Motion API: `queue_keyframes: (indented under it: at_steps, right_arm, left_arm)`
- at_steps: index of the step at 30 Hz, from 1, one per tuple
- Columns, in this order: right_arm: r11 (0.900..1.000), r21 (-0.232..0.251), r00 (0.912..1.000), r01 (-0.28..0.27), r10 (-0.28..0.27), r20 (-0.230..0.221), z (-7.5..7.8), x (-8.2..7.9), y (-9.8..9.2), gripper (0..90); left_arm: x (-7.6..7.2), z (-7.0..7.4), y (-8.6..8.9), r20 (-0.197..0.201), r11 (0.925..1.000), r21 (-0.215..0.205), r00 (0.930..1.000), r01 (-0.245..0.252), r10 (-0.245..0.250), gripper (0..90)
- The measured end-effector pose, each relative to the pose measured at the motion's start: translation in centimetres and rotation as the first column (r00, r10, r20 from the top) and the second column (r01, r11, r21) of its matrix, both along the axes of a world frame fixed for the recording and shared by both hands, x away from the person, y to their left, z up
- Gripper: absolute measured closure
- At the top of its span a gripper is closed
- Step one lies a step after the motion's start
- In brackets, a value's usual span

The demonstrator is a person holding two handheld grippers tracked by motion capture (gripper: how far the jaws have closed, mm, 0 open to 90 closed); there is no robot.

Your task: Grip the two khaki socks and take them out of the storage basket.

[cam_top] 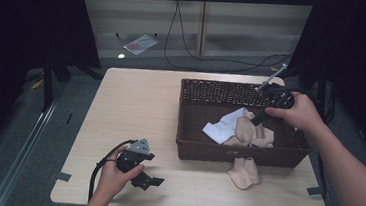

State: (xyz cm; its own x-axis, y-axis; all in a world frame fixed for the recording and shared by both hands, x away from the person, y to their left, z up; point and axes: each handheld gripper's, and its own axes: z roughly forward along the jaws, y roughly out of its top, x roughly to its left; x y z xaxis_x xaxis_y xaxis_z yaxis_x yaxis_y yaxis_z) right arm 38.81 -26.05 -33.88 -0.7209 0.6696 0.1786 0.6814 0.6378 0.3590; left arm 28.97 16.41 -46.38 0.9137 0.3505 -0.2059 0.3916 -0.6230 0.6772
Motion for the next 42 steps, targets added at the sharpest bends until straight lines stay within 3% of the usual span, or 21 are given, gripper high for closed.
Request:
queue_keyframes:
  at_steps: [8, 28, 42]
  right_arm:
    - [1.000, 0.004, 1.0000, -0.008, 0.008, 0.002, 2.6, -0.4, -0.2, 85.3]
    - [0.999, 0.002, 0.9993, -0.037, 0.037, -0.011, 6.4, -1.0, -0.1, 85.3]
    - [0.993, 0.031, 0.9929, -0.116, 0.117, -0.021, 7.1, -1.9, 0.7, 85.3]
  left_arm:
    - [0.0, 0.0, -0.1, 0.000, 1.0000, 0.003, 1.0000, 0.000, 0.000, 3.9]
    - [0.0, 0.0, -0.1, -0.005, 1.0000, 0.006, 1.0000, 0.002, -0.002, 3.9]
    - [0.0, -0.1, -0.1, -0.008, 1.0000, 0.001, 1.0000, 0.001, -0.001, 3.9]
